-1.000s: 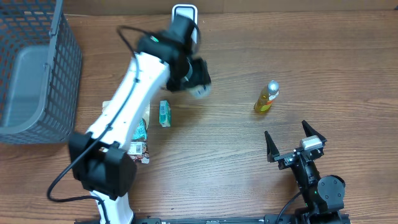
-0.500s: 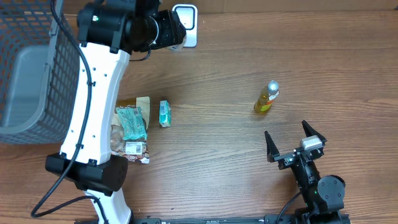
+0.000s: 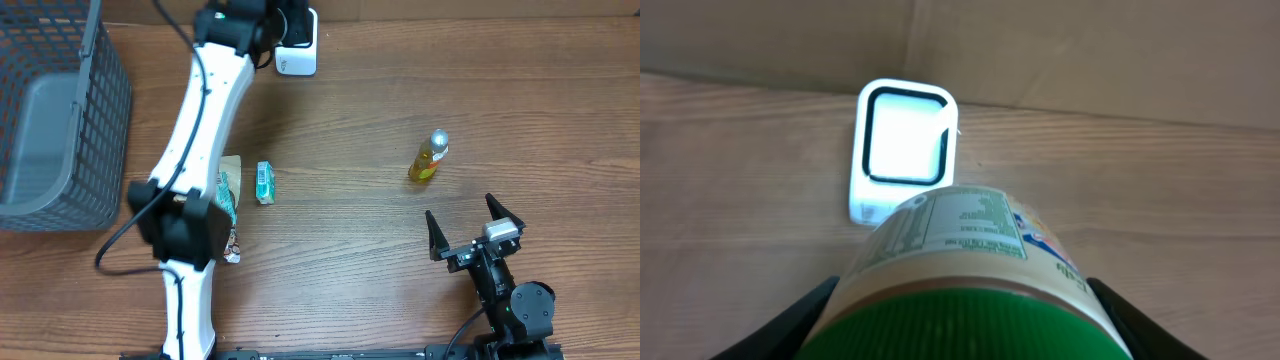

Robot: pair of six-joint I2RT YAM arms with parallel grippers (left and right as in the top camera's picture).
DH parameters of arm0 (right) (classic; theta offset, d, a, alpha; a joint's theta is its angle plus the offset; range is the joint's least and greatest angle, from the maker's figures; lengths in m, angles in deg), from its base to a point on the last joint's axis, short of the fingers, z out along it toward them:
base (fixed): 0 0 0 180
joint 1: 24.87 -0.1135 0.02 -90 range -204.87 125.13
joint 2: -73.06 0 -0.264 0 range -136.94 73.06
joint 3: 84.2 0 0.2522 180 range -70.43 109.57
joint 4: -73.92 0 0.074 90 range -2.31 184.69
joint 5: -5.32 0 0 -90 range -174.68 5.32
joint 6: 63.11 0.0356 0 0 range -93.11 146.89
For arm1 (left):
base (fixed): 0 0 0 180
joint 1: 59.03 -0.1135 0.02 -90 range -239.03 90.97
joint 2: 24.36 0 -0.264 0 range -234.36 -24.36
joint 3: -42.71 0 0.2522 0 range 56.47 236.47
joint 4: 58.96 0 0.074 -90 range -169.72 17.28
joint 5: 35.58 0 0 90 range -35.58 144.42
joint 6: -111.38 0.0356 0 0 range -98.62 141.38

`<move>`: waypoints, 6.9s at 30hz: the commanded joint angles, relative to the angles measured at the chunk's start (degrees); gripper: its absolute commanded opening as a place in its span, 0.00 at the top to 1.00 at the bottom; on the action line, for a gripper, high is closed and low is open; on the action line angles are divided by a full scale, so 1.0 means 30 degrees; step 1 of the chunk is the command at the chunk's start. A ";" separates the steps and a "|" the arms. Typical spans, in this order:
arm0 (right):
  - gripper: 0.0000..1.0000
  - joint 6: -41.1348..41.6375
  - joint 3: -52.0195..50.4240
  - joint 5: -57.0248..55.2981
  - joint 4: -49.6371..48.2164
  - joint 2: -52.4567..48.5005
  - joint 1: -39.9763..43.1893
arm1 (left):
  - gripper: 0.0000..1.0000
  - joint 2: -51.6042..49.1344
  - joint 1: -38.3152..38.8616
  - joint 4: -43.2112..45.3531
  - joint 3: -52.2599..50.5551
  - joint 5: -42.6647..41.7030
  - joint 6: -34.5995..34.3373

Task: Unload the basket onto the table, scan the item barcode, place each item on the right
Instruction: 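Carry the container with the left gripper up to the white scanner, then carry the container right and lower it toward the table, then set the green-lidded container down near the yellow bottle and release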

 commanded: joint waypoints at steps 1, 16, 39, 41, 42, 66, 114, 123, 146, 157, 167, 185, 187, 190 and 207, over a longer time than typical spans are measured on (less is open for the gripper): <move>0.00 0.0036 -0.0204 -0.0124 -0.0066 0.0189 0.0051 | 0.96 -0.1785 0.0153 0.1814 -0.0124 0.0299 0.1494; 0.00 0.0036 -0.0204 -0.0124 -0.0066 0.0189 0.0051 | 0.91 -0.4619 0.0117 1.1045 -0.0131 0.3133 0.2346; 0.00 0.0036 -0.0197 -0.0124 -0.0066 0.0189 0.0051 | 0.96 -0.6623 -0.0226 1.4688 -0.0182 0.3082 0.4561; 0.00 0.0036 -0.0204 -0.0124 -0.0066 0.0189 0.0051 | 0.96 -0.6623 -0.0270 1.4739 -0.0182 0.3089 0.4561; 0.00 0.0036 -0.0204 -0.0124 -0.0066 0.0189 0.0051 | 0.96 -0.6623 -0.0291 1.4739 -0.0182 0.3089 0.4568; 0.00 0.0036 -0.0204 -0.0124 -0.0066 0.0189 0.0051 | 0.96 0.0328 0.3359 0.0029 0.0036 0.4065 0.3912; 0.00 0.0036 -0.0204 -0.0124 -0.0066 0.0189 0.0051 | 0.96 0.0219 0.7628 -0.8845 -0.6098 -0.2550 -0.3053; 0.00 0.0036 -0.0204 -0.0124 -0.0066 0.0189 0.0051 | 0.96 0.0219 0.8116 -0.7985 -0.6098 -0.0568 -0.4452; 0.00 0.0036 -0.0204 -0.0124 -0.0066 0.0189 0.0051 | 0.95 0.0219 0.9595 -0.7082 -0.6754 0.3300 -0.6761; 0.00 0.0036 -0.0204 -0.0124 -0.0066 0.0189 0.0051 | 0.73 0.0219 0.9617 -0.4772 -0.9078 0.3002 -0.6747; 0.00 0.0036 -0.0204 -0.0124 -0.0066 0.0189 0.0051 | 0.40 0.0219 0.9617 -0.5056 -0.9078 0.2987 -0.6666; 0.00 0.0036 -0.0204 -0.0124 -0.0066 0.0189 0.0051 | 0.16 0.0408 0.9289 -0.5034 -0.8291 0.2820 -0.6273; 0.00 0.0036 -0.0204 -0.0124 -0.0066 0.0189 0.0051 | 0.16 0.0546 0.8954 -0.5282 -0.7351 0.2310 -0.5661; 0.00 0.0036 -0.0204 -0.0124 -0.0066 0.0189 0.0051 | 0.16 0.0729 0.8444 -0.5952 -0.5697 0.1552 -0.5202; 0.00 0.0036 -0.0204 -0.0124 -0.0066 0.0189 0.0051 | 0.89 0.0714 0.5588 -1.0914 -0.6229 0.1639 -0.4503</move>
